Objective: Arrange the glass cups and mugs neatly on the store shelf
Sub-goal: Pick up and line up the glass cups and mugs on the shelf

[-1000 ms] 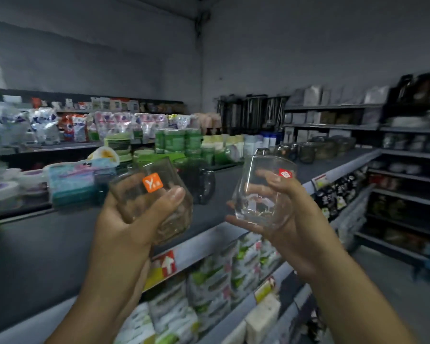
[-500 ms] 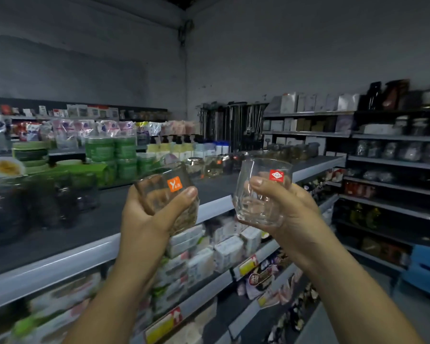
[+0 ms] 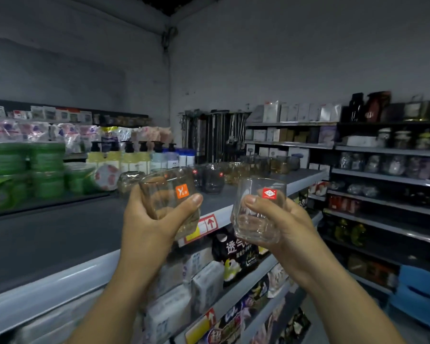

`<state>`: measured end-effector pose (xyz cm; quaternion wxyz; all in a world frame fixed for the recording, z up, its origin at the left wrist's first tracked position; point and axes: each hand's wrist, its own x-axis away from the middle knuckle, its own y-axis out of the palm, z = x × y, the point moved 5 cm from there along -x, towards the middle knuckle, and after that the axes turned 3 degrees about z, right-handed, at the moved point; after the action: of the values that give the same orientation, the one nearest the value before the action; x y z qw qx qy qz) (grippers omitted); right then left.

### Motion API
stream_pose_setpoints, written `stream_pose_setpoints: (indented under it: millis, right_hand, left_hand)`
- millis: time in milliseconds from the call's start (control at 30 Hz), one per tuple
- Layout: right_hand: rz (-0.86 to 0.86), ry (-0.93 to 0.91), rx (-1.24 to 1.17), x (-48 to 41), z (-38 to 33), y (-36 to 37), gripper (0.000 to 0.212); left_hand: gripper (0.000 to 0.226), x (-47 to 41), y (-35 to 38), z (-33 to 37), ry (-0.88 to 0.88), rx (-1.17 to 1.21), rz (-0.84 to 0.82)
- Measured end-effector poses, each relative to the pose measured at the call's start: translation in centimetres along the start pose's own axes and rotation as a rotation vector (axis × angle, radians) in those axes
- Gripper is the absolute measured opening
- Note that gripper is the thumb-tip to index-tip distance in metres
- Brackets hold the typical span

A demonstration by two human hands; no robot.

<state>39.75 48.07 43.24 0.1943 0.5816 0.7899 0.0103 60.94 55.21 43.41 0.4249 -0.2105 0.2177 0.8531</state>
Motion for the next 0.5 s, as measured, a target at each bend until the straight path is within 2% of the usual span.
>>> stream_pose_setpoints:
  millis: [100,267,500]
  right_hand:
    - [-0.006,0.001,0.038,-5.1,0.9,-0.9,0.056]
    - [-0.025,-0.038,0.068,-13.1,2.2,-1.8,0.058]
    - [-0.156,-0.04,0.031,-21.7,5.0,-2.2,0.059]
  left_hand:
    - [0.07,-3.2,2.3,-2.4,0.005,-0.019,0.038]
    - [0.061,-7.4,5.2,-5.9,-0.01,-0.064,0.063]
    - [0.059,-10.1,6.4,-9.1,-0.062,-0.172,0.131]
